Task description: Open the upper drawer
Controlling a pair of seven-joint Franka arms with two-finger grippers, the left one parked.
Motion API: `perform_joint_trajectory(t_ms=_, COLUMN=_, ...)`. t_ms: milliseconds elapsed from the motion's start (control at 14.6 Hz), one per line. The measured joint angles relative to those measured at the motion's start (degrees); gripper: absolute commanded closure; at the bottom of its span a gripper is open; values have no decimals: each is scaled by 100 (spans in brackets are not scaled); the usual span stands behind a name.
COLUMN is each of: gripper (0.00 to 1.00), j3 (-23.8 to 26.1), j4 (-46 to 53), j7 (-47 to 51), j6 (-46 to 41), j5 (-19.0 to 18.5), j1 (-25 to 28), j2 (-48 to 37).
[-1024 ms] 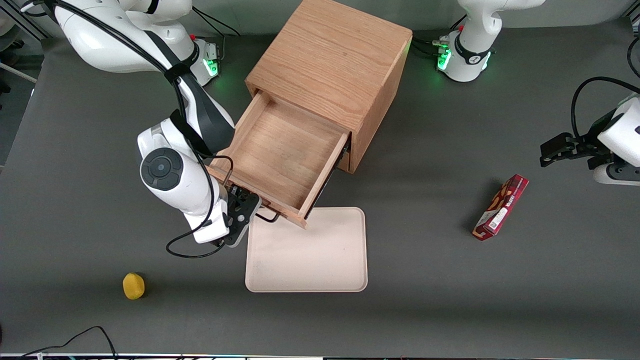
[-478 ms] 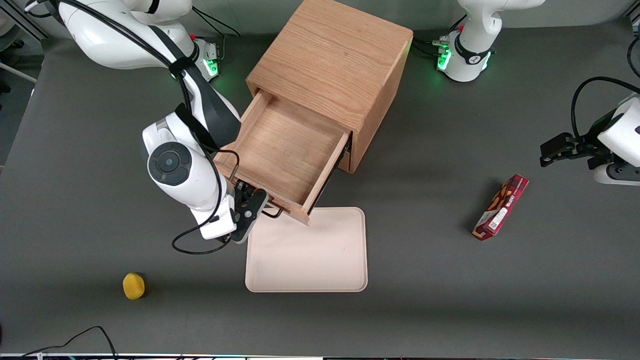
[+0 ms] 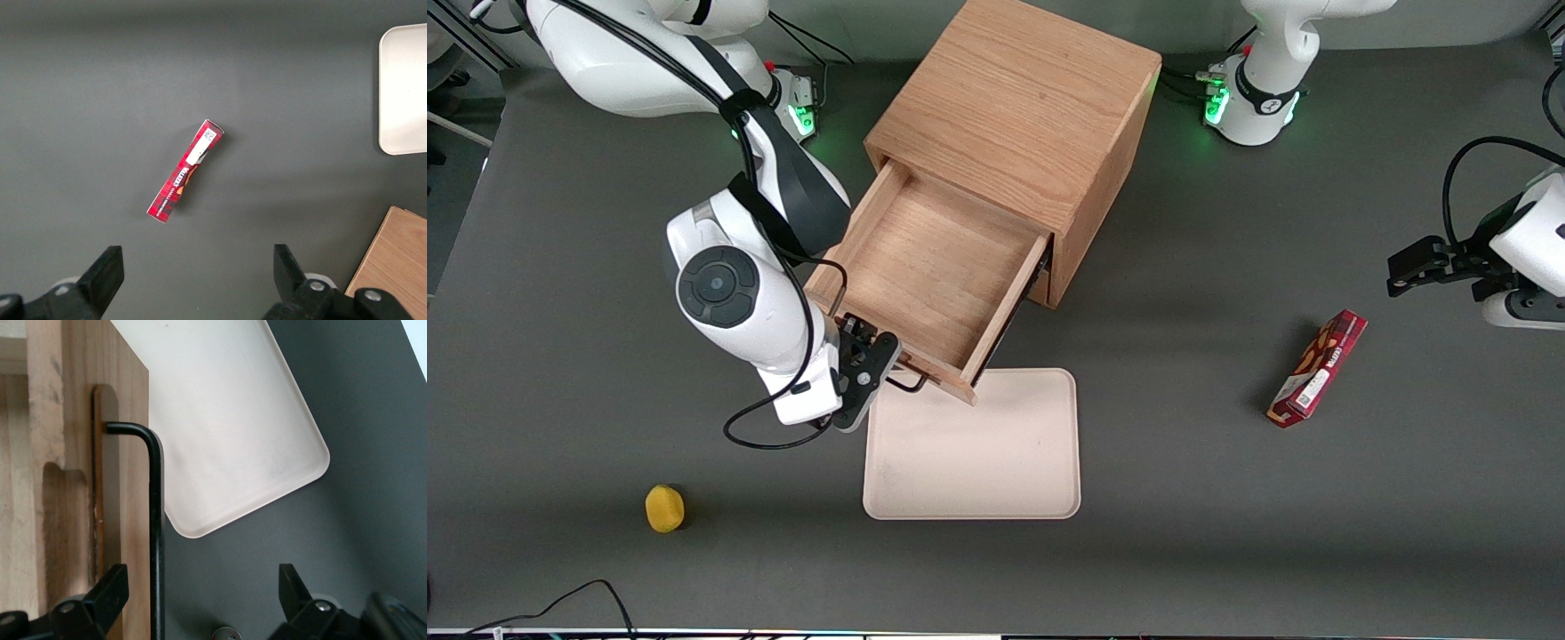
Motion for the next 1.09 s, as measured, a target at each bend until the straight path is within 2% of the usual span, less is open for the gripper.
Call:
perform_joint_trajectory(t_ms=478, gripper=0, j3=-2, j4=589, j7=-70, j6=-884, j5=154, j1=-352, j2=-25)
perform_joint_trajectory(t_ms=820, gripper=0, j3=8, j4=763, j7=-86, j6=-1471, j5=266, j1=-772, j2=-651)
perform_joint_trajectory(t_ms=1093, gripper=0, j3=4, j4=758, j7=405, j6=-2148, j5=380, j1=-1446, j2=-1146)
